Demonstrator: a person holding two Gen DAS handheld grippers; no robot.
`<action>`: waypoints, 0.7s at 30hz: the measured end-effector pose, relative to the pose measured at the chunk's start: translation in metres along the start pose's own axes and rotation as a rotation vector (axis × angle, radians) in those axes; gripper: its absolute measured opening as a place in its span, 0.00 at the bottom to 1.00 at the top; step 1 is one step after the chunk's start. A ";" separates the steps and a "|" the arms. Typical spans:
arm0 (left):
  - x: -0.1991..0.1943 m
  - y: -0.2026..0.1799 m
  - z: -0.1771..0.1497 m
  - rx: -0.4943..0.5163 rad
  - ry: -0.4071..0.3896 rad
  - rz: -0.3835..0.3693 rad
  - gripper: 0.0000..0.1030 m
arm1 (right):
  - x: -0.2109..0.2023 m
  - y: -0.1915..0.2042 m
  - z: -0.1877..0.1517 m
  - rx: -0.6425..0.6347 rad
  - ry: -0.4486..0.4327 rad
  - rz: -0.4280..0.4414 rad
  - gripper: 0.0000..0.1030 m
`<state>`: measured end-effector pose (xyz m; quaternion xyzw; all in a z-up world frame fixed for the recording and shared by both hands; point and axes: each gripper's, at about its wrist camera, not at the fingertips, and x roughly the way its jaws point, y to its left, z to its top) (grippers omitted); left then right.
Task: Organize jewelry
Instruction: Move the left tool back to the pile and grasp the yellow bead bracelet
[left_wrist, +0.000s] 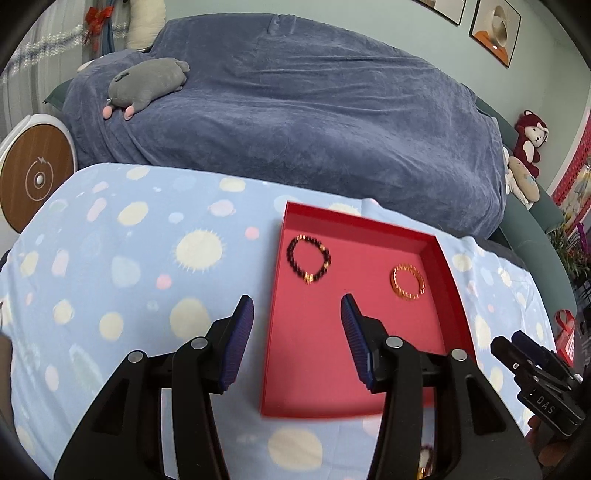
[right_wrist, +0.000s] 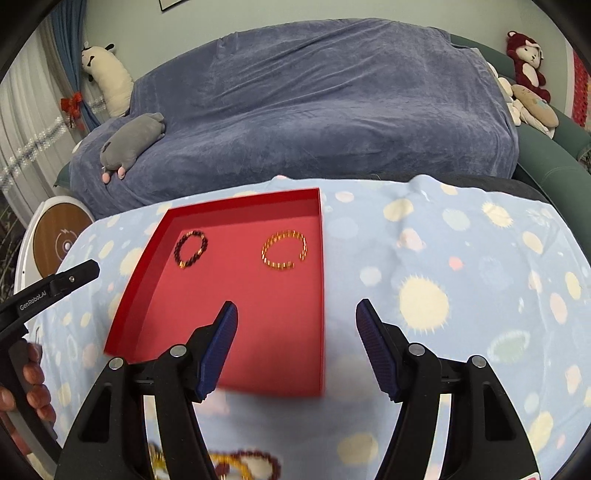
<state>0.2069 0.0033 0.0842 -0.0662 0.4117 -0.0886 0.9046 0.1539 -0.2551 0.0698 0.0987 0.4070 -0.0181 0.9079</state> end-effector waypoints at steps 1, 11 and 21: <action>-0.006 -0.001 -0.008 0.011 0.005 0.005 0.46 | -0.007 0.001 -0.009 -0.004 0.001 -0.001 0.62; -0.033 -0.004 -0.092 0.001 0.106 -0.013 0.47 | -0.048 0.002 -0.094 0.011 0.068 0.010 0.62; -0.039 -0.016 -0.154 0.054 0.181 -0.026 0.46 | -0.059 0.002 -0.151 0.025 0.128 0.007 0.62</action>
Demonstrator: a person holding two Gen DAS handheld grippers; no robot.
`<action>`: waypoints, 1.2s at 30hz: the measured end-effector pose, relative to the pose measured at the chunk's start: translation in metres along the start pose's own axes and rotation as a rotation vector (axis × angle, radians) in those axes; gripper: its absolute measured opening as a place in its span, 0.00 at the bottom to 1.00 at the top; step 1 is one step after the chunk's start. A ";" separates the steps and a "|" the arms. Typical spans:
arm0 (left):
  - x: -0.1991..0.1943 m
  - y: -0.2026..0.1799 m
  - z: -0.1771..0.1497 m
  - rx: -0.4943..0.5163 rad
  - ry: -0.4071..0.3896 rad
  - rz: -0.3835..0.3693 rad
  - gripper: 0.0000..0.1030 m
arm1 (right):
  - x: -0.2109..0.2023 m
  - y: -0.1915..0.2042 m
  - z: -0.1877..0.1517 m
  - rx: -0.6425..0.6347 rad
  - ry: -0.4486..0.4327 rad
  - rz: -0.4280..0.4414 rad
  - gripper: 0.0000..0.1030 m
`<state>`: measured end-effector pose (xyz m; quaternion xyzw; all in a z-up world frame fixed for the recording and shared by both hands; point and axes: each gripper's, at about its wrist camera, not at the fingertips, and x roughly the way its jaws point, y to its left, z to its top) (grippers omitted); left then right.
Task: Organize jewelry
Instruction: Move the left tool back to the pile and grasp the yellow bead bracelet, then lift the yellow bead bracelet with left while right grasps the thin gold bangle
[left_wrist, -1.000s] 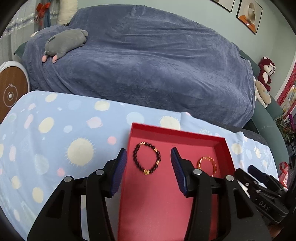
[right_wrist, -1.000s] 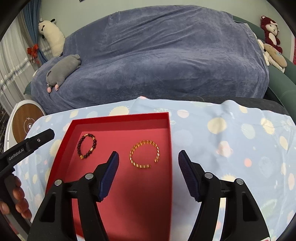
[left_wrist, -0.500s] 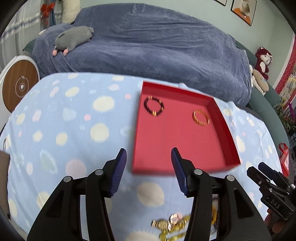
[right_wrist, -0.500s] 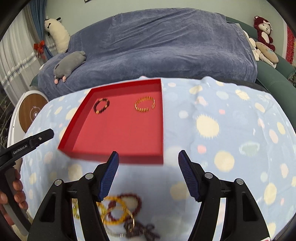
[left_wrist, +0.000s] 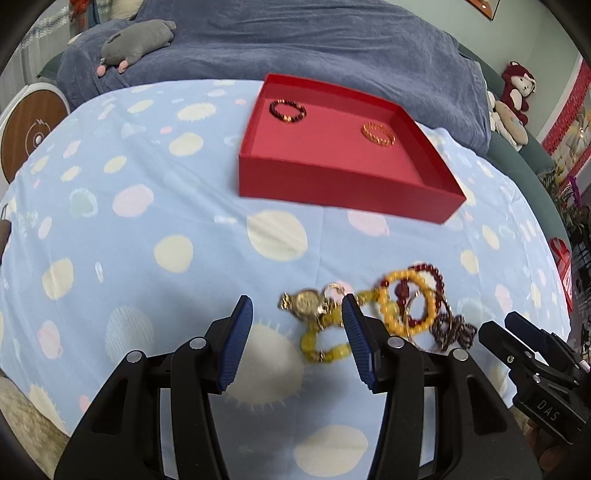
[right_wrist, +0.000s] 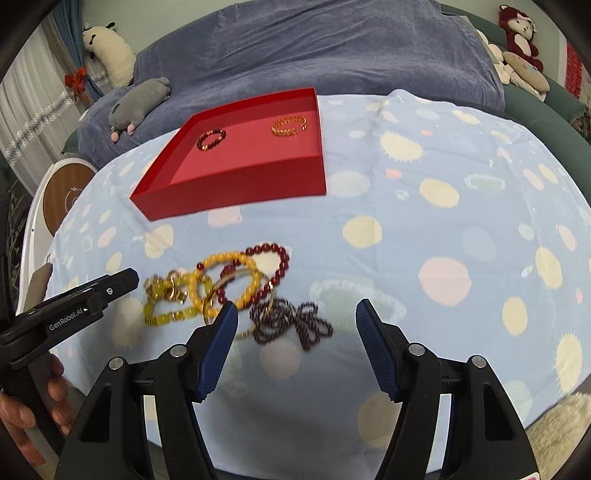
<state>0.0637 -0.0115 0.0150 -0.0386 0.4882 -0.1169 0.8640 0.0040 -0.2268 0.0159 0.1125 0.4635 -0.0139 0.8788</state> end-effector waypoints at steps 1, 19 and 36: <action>0.001 -0.001 -0.004 0.003 0.005 -0.002 0.46 | 0.001 0.000 -0.003 0.001 0.003 0.000 0.62; 0.024 -0.012 -0.018 0.035 0.049 -0.039 0.09 | 0.011 0.005 -0.005 0.009 0.019 0.032 0.62; 0.009 0.002 -0.017 -0.032 0.032 -0.051 0.09 | 0.045 0.049 0.008 -0.131 0.070 0.048 0.62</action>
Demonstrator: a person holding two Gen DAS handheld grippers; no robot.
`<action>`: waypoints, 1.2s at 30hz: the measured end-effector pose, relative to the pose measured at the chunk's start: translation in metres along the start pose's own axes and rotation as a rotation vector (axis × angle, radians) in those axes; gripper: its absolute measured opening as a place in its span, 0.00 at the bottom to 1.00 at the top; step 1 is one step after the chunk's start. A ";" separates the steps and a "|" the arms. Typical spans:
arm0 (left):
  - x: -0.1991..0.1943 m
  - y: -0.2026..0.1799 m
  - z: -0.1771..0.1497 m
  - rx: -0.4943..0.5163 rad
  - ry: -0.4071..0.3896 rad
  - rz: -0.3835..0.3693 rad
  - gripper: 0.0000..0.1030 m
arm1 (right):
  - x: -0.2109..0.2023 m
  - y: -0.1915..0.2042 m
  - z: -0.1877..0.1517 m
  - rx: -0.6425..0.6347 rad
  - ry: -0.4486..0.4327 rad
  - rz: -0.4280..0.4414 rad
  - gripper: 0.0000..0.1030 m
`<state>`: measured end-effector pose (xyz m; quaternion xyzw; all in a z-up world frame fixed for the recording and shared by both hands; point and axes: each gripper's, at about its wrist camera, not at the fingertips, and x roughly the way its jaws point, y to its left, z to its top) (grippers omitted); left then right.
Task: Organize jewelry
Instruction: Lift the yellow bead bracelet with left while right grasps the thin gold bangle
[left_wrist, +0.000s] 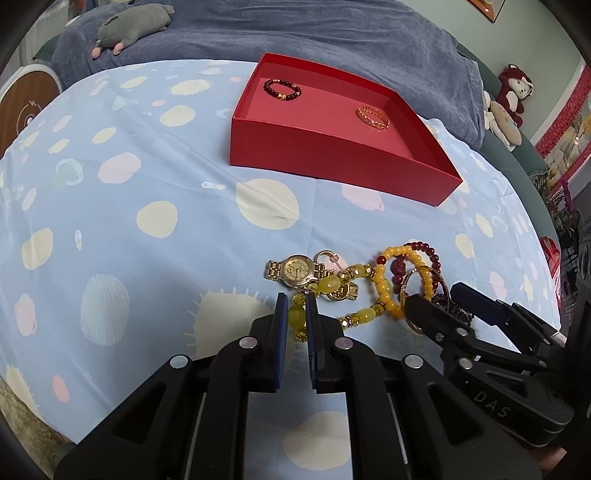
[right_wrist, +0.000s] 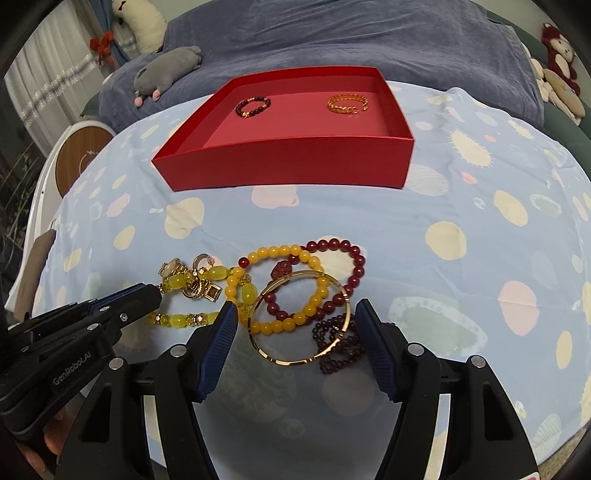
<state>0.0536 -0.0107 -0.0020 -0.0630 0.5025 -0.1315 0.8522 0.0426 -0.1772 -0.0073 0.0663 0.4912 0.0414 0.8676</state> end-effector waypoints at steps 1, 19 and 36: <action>0.001 0.001 0.000 -0.003 0.002 0.000 0.09 | 0.002 0.002 0.000 -0.011 0.004 -0.006 0.62; 0.001 0.003 0.000 -0.020 0.016 -0.018 0.09 | 0.001 -0.006 -0.005 0.023 -0.005 0.007 0.56; -0.052 -0.026 0.028 0.015 -0.081 -0.095 0.09 | -0.048 -0.031 -0.008 0.108 -0.087 0.031 0.56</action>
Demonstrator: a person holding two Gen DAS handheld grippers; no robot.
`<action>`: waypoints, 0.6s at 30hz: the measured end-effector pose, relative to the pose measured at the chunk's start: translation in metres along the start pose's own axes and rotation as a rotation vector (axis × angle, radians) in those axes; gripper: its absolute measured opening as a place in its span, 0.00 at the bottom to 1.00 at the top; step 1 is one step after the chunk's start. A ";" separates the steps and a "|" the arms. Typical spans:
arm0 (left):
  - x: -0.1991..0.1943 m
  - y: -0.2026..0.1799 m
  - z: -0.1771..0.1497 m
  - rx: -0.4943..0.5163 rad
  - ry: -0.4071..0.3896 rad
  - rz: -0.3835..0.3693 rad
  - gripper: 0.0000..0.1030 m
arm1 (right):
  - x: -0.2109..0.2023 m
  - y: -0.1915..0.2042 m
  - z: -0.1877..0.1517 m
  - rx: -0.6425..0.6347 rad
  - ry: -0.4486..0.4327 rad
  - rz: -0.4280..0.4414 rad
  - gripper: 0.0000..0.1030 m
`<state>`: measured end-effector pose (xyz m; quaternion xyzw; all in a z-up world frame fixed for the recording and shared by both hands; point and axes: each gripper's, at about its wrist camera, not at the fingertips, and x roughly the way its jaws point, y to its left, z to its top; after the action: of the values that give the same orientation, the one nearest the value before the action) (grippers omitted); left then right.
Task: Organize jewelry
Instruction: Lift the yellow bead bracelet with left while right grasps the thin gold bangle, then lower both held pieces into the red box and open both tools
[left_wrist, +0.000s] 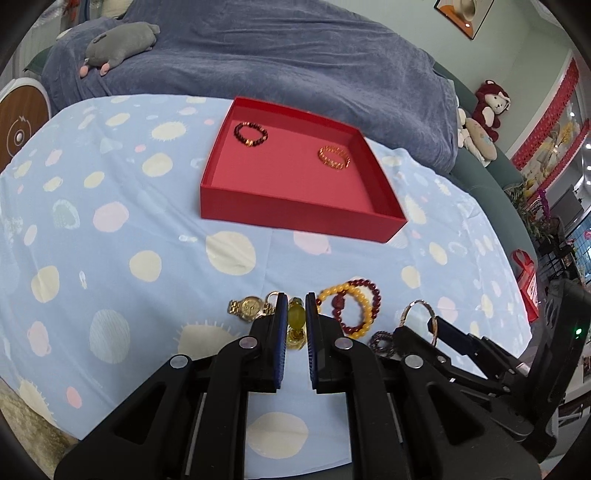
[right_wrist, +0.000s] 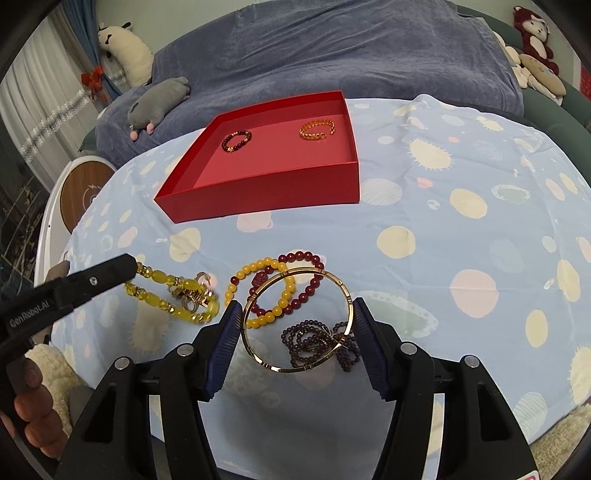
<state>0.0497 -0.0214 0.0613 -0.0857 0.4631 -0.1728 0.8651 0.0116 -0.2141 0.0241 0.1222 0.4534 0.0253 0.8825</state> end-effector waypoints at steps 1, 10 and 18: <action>-0.003 -0.002 0.002 0.002 -0.005 -0.002 0.09 | -0.002 0.000 0.001 0.002 -0.005 0.002 0.56; -0.022 -0.017 0.037 0.044 -0.049 -0.034 0.09 | -0.013 0.000 0.023 -0.004 -0.043 0.024 0.56; -0.021 -0.034 0.097 0.094 -0.118 -0.058 0.09 | -0.004 0.000 0.081 -0.022 -0.100 0.027 0.56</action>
<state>0.1119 -0.0455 0.1422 -0.0681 0.4000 -0.2140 0.8886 0.0741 -0.2305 0.0727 0.1199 0.4068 0.0361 0.9049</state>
